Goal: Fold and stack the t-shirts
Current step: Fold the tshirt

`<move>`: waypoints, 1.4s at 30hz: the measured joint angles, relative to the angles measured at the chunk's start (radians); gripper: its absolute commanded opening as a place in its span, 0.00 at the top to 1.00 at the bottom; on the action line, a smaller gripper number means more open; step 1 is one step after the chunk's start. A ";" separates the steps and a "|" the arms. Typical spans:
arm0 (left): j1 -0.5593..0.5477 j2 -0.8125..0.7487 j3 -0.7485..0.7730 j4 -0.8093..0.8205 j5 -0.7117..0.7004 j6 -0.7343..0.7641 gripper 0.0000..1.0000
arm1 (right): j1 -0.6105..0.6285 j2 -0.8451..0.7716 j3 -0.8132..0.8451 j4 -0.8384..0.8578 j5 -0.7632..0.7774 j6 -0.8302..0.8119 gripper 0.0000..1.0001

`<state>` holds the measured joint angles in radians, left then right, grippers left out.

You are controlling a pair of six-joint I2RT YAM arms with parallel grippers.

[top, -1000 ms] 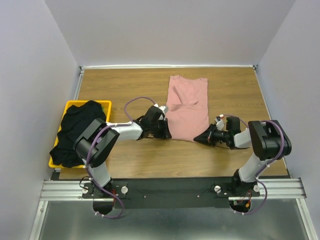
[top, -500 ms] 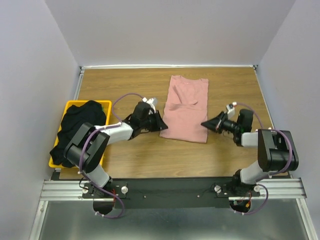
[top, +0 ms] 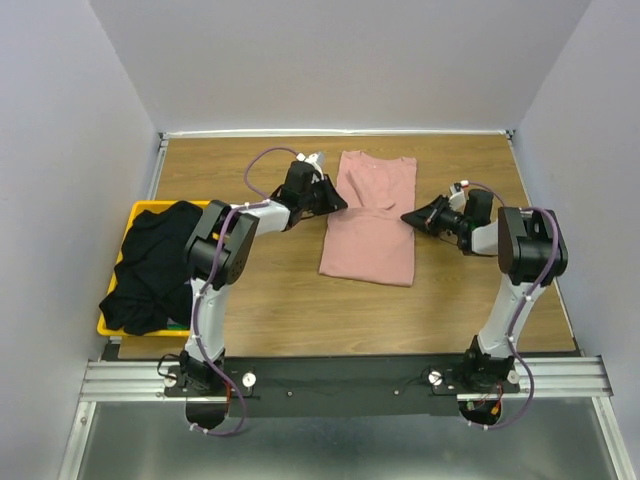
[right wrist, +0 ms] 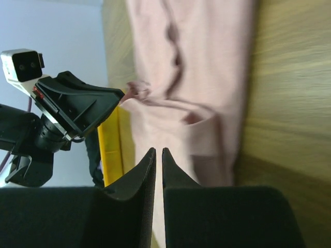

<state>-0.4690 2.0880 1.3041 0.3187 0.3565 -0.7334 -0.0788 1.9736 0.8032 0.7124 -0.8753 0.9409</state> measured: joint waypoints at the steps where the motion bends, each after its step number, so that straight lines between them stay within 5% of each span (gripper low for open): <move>1: 0.005 0.029 0.015 -0.009 0.000 0.001 0.76 | 0.000 0.029 0.008 0.000 0.005 0.000 0.85; 13: 0.048 0.108 0.068 -0.059 0.011 0.004 0.76 | -0.053 0.064 -0.003 -0.006 0.144 0.012 0.85; 18: 0.058 0.071 0.031 -0.064 0.010 0.014 0.65 | -0.053 -0.002 -0.003 -0.083 0.153 0.002 0.80; 29: 0.018 -0.492 -0.259 -0.219 -0.238 0.120 0.38 | 0.162 -0.516 0.027 -0.728 0.512 -0.305 0.51; 36: -0.051 -0.749 -0.437 -0.378 -0.460 0.178 0.15 | 0.322 -0.625 -0.016 -1.032 0.749 -0.377 0.48; 42: -0.083 -0.837 -0.531 -0.473 -0.548 0.184 0.14 | 0.449 -0.626 -0.083 -1.159 0.866 -0.371 0.48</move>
<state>-0.5522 1.2514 0.7734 -0.1547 -0.1917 -0.5491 0.3702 1.3472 0.7200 -0.4465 -0.0090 0.5701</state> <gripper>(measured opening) 0.858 0.515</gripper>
